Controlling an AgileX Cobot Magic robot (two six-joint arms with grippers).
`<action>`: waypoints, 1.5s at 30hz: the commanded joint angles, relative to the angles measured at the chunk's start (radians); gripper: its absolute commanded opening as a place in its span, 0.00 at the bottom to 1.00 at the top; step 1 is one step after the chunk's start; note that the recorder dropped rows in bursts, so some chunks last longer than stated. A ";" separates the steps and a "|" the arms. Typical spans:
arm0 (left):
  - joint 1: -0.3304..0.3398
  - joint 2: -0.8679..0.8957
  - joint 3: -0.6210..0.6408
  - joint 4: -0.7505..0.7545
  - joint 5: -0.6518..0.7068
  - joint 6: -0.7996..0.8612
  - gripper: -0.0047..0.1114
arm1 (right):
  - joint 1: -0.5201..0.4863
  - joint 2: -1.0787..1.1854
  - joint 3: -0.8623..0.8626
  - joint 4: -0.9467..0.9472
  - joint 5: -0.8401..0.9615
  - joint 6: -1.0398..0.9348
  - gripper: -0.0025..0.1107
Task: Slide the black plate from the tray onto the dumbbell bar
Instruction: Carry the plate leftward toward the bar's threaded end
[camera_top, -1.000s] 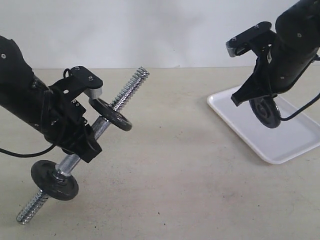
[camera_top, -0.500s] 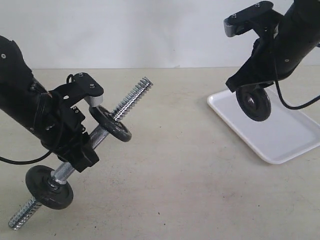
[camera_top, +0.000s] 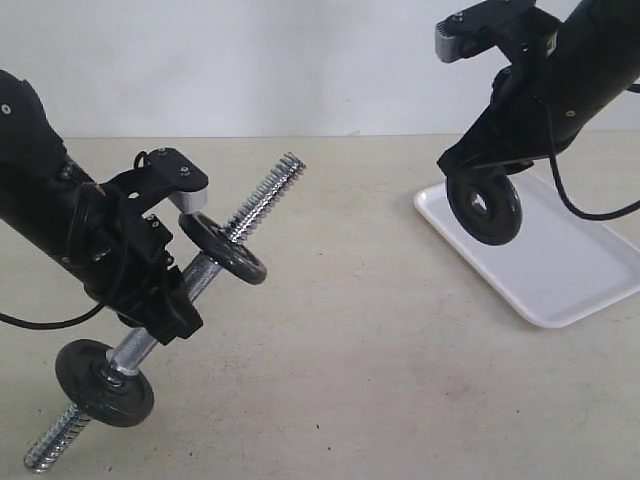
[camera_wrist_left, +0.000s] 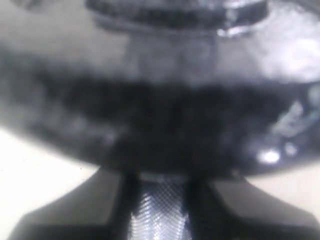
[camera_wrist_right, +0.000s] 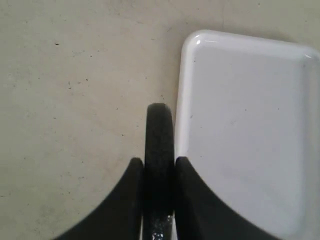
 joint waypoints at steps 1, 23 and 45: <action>-0.002 -0.010 -0.030 -0.114 -0.031 0.003 0.08 | 0.031 -0.037 -0.016 0.000 -0.034 -0.016 0.02; -0.002 0.004 -0.032 -0.158 -0.017 -0.034 0.08 | 0.113 -0.038 -0.016 0.021 -0.106 -0.041 0.02; -0.002 0.004 -0.032 -0.225 0.023 -0.017 0.08 | 0.169 -0.036 -0.016 0.013 -0.250 -0.071 0.02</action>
